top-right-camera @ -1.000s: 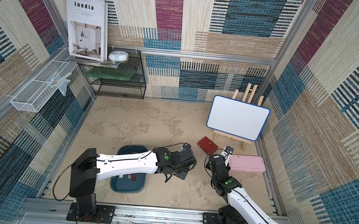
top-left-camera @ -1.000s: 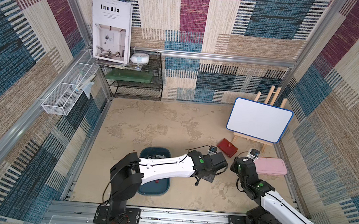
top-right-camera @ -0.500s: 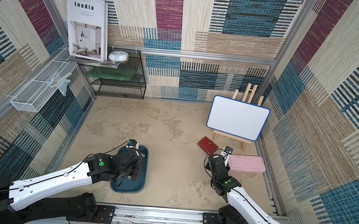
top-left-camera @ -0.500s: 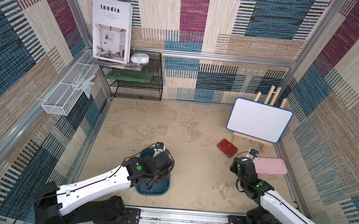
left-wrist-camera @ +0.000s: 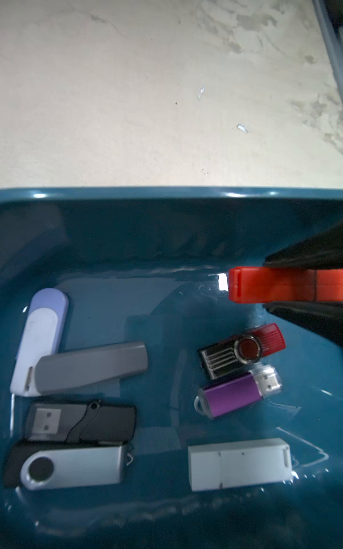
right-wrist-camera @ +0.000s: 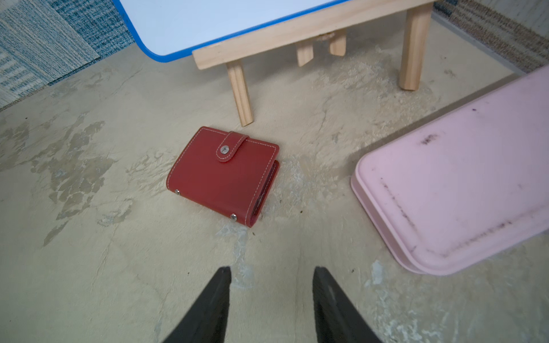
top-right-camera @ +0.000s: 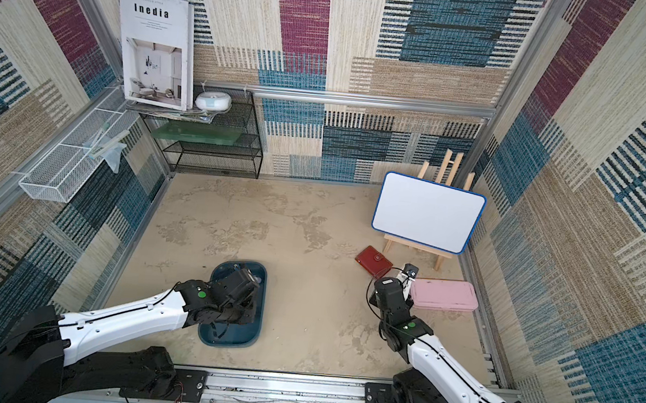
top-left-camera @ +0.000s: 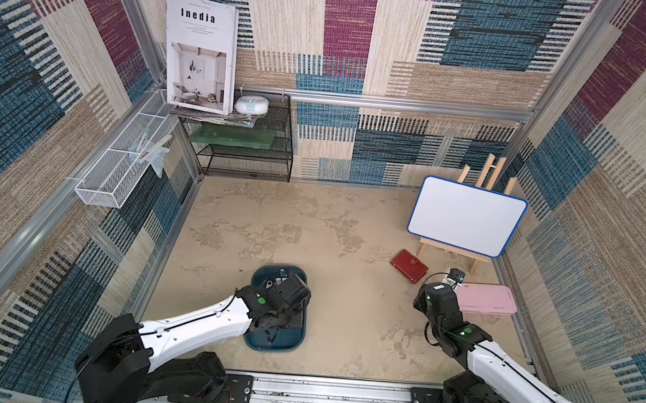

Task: Put the usb flash drive into the storage box
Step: Place the USB flash in the storage box.

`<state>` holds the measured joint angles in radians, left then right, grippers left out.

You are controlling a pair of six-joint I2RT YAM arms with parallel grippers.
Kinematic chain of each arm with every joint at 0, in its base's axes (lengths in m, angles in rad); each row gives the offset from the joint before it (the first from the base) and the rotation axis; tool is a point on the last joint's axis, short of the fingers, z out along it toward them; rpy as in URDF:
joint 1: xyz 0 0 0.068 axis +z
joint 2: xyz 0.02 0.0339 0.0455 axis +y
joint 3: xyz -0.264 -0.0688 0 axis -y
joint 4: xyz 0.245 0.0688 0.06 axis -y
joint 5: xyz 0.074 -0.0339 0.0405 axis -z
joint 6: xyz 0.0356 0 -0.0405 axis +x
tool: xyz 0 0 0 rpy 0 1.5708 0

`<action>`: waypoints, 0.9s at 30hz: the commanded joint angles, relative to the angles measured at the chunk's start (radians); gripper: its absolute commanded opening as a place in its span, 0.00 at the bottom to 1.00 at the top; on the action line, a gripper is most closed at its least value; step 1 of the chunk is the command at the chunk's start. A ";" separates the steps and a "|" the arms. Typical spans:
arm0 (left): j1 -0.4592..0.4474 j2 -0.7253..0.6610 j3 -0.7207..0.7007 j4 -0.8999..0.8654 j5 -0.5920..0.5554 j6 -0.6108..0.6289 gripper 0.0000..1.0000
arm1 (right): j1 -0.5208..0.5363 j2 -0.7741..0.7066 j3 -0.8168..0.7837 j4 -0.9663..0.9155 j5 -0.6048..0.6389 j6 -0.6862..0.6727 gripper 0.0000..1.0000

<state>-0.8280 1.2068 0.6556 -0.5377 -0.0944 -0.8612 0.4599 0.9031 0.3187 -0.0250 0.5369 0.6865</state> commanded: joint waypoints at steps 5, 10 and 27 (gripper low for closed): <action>0.002 0.063 -0.001 0.042 0.009 -0.020 0.14 | 0.001 0.012 0.008 0.011 -0.002 -0.008 0.51; 0.002 0.079 0.000 0.045 0.010 -0.022 0.21 | 0.001 0.012 0.008 0.012 -0.003 -0.007 0.51; 0.002 -0.107 0.114 -0.105 -0.083 0.062 0.45 | 0.001 0.010 0.006 0.014 0.000 -0.010 0.54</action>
<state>-0.8272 1.1500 0.7353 -0.5880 -0.0994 -0.8539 0.4603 0.9089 0.3191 -0.0250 0.5301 0.6853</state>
